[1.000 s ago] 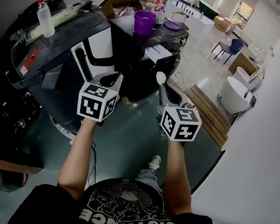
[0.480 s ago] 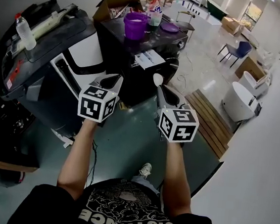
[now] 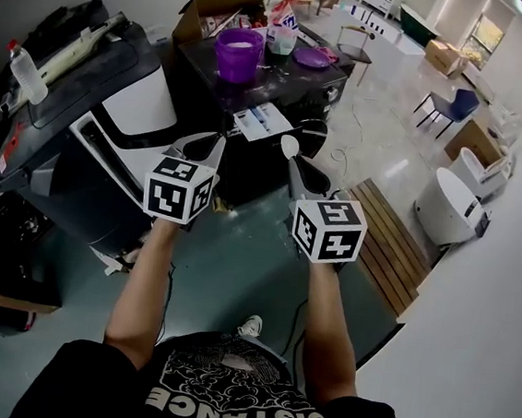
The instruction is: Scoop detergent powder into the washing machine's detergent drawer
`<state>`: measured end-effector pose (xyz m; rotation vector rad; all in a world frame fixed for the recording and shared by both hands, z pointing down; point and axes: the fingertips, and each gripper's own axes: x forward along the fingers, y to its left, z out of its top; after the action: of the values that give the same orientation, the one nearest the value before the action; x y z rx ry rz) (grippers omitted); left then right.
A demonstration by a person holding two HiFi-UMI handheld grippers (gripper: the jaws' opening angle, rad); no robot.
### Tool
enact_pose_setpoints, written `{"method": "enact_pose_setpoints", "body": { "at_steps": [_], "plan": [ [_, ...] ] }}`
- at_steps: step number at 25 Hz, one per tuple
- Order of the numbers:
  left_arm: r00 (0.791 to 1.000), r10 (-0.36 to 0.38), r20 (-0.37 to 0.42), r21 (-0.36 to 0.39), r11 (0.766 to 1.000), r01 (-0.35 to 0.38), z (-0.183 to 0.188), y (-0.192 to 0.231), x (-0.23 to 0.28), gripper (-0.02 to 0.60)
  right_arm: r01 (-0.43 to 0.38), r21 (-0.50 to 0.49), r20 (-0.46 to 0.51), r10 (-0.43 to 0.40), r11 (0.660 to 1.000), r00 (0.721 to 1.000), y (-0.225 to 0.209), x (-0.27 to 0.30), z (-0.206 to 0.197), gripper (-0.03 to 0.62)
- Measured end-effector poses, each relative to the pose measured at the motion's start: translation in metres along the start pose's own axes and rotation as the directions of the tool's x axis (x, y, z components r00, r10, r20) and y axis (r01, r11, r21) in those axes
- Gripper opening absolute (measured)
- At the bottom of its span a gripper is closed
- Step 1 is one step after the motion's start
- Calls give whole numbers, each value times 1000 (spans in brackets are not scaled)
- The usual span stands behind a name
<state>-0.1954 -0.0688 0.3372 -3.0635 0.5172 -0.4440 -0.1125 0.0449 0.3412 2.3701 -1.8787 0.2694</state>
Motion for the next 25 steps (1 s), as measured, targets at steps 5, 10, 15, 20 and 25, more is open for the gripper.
{"method": "enact_pose_setpoints", "body": {
  "at_steps": [5, 10, 15, 20, 25],
  "plan": [
    [1000, 30, -4, -17, 999, -30, 5, -6, 26, 0, -40, -21, -13, 39, 999, 999, -27, 13, 1, 34],
    [998, 65, -18, -23, 998, -65, 8, -6, 45, 0, -75, -18, -16, 74, 997, 997, -46, 25, 0, 32],
    [996, 91, -28, -27, 995, -91, 10, -5, 56, 0, -102, -17, -13, 101, 995, 995, -59, 32, 2, 32],
    [994, 109, -26, -27, 994, -109, 13, -2, 62, 0, -116, -22, -9, 116, 993, 993, -65, 39, 4, 32],
    [992, 124, -15, -31, 992, -125, 15, 5, 66, 0, -132, -31, -8, 132, 991, 991, -66, 48, 5, 32]
  ]
}}
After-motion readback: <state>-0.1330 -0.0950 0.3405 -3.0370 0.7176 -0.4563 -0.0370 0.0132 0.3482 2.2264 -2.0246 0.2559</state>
